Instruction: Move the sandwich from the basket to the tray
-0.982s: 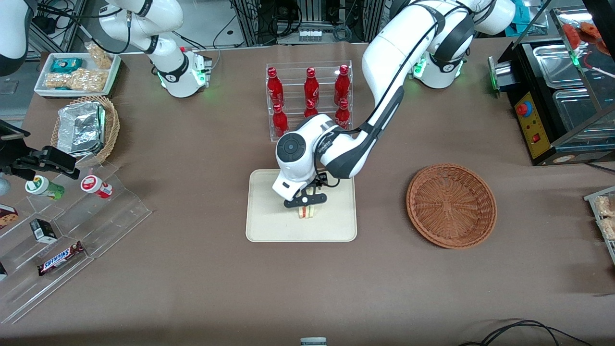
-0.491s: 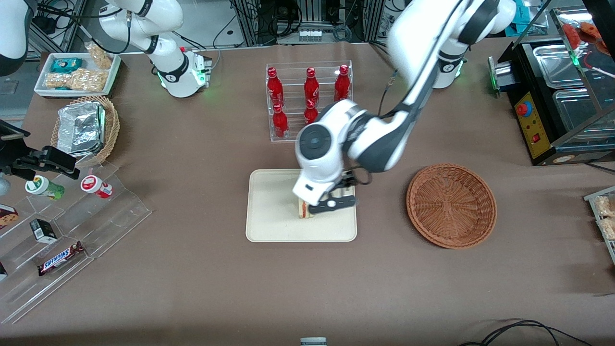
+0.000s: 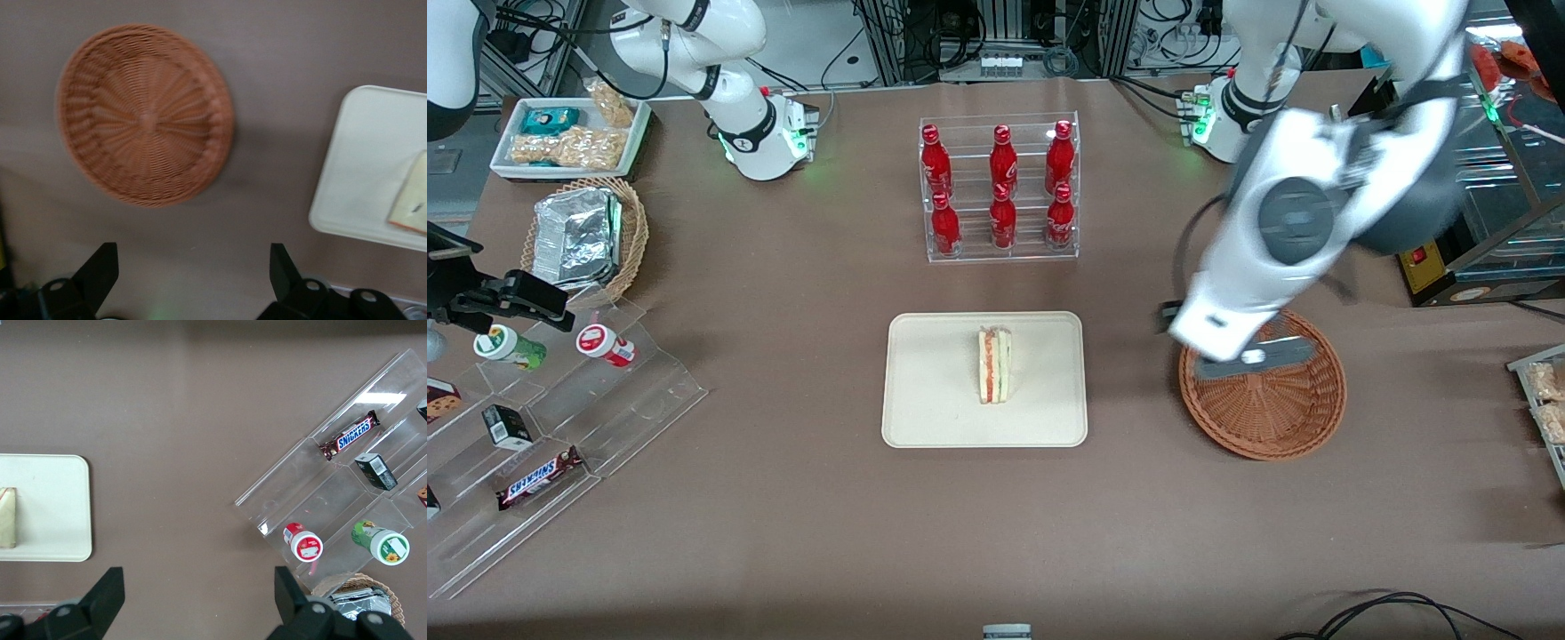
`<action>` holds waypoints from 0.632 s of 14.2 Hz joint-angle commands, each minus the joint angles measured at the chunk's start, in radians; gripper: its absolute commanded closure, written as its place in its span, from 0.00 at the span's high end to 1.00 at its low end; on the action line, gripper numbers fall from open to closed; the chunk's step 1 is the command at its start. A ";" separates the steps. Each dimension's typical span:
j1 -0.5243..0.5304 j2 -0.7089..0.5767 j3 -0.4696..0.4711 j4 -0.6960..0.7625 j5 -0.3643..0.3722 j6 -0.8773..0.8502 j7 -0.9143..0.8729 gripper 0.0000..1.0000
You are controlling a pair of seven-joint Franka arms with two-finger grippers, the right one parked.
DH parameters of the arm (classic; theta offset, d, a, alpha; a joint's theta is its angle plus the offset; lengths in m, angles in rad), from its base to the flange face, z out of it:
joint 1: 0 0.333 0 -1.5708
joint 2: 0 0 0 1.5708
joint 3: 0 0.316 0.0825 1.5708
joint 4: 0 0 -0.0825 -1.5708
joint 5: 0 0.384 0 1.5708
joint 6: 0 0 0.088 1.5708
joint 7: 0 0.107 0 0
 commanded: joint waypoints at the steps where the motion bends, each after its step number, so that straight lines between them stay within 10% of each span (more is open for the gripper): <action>1: 0.137 -0.057 -0.010 -0.046 -0.018 -0.057 0.090 1.00; 9: 0.415 -0.132 -0.012 0.034 -0.021 -0.209 0.431 1.00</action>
